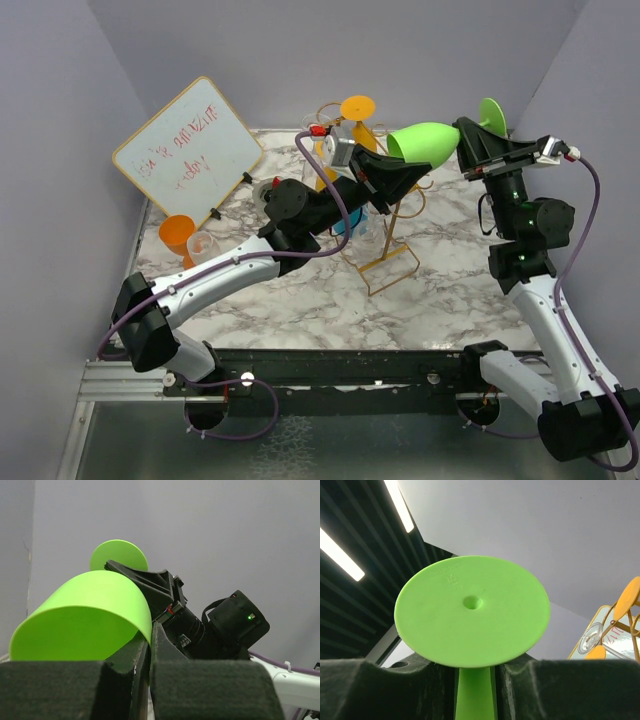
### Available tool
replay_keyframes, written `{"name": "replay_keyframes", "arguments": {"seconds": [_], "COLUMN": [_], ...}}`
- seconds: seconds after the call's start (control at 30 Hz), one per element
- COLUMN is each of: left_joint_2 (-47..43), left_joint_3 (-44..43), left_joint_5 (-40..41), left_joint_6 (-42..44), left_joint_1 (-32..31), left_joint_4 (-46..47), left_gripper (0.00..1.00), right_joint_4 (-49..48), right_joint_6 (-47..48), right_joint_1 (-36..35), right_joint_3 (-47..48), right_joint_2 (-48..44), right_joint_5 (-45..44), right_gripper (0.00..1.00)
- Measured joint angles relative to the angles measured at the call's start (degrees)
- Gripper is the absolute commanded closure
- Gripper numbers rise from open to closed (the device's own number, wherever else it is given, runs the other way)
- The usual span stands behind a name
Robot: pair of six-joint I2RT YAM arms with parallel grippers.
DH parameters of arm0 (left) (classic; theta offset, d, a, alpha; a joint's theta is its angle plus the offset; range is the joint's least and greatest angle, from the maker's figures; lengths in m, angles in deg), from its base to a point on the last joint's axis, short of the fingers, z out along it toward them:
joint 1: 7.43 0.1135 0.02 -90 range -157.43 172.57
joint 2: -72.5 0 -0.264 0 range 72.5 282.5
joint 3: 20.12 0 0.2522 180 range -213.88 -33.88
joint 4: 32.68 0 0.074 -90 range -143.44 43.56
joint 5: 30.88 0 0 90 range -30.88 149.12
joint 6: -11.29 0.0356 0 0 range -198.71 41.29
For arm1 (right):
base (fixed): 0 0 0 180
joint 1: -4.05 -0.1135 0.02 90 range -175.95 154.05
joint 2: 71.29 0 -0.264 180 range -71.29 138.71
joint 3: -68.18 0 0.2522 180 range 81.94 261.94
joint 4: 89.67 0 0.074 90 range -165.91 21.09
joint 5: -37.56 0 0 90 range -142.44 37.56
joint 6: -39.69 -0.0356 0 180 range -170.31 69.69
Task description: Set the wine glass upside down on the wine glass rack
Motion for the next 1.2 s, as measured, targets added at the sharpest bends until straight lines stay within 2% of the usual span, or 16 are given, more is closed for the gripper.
{"name": "replay_keyframes", "arguments": {"seconds": [0.3,0.37,0.5,0.6,0.67,0.87,1.03,1.2], "left_joint_2": [0.0,0.0,-0.3,-1.6,-2.6,-7.6,-9.0,-9.1], "left_joint_3": [0.4,0.4,1.0,3.1,4.3,6.1,2.5,-3.5], "left_joint_5": [-0.1,-0.1,0.4,2.3,4.0,11.8,17.1,15.8], "left_joint_6": [0.0,0.0,-0.2,-0.4,-0.4,1.3,3.4,1.7], "left_joint_1": [-0.2,-0.2,-0.2,-0.2,-0.2,0.2,2.4,11.4], "left_joint_4": [0.0,-0.1,-0.1,-0.3,-0.7,-6.9,-16.1,-27.3], "left_gripper": [1.00,0.86,0.54,0.38,0.32,0.26,0.20,0.18], "right_joint_4": [0.0,0.0,0.0,0.0,0.0,0.4,1.4,4.9], "right_joint_6": [2.3,2.8,5.5,10.1,14.2,27.9,41.8,55.8], "right_joint_1": [0.0,0.0,0.0,0.0,0.0,-0.1,-0.1,-0.1], "right_joint_3": [0.1,0.1,0.1,0.2,1.1,7.0,12.5,17.7], "right_joint_2": [0.5,0.5,0.5,0.5,1.1,5.3,9.8,15.2], "right_joint_5": [0.5,0.5,1.1,2.2,2.7,3.5,3.7,3.7], "right_gripper": [0.95,0.99,0.99,0.99,0.99,0.99,0.99,0.99]}}
